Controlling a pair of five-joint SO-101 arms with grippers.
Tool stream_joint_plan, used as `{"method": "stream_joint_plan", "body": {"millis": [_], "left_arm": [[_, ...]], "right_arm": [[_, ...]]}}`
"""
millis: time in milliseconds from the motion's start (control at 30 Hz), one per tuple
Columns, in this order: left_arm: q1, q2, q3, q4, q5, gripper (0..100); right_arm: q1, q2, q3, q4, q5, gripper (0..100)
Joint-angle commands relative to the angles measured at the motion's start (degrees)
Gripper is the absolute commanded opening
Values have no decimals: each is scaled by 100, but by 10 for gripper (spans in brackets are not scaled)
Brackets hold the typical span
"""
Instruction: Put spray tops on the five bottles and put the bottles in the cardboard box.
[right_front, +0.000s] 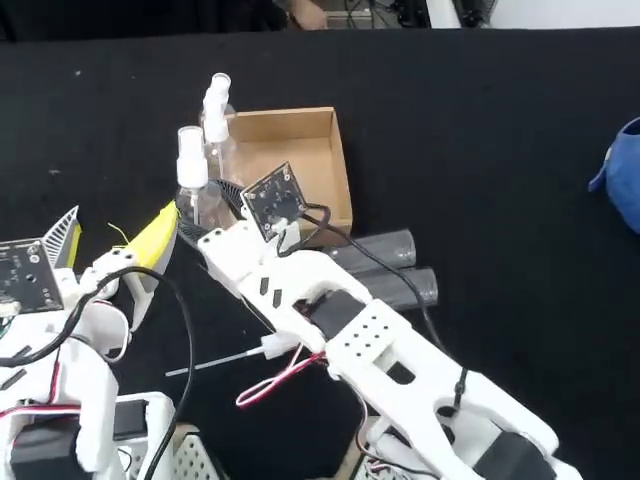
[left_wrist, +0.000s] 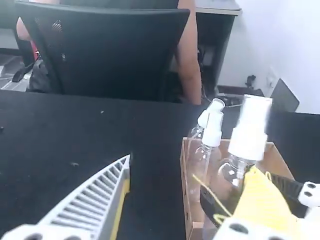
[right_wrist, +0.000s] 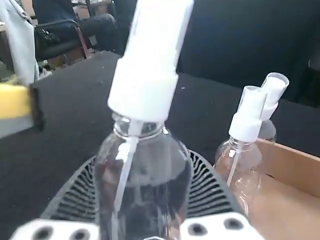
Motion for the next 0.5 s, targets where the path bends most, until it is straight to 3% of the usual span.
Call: {"method": "stream_joint_plan", "body": {"millis": [0, 167, 333, 467], "left_arm": [[-681, 0, 207, -97, 0, 239], [-1297, 0, 1156, -949, 35, 238], [-1314, 0, 2360, -1960, 62, 238], [-1314, -44, 2774, -2110, 62, 238]], "right_arm": [[-18, -13, -444, -185, -35, 11], [598, -198, -400, -167, -26, 11], [756, -180, -189, -211, -26, 12], [853, 22, -207, -281, 105, 13]]}}
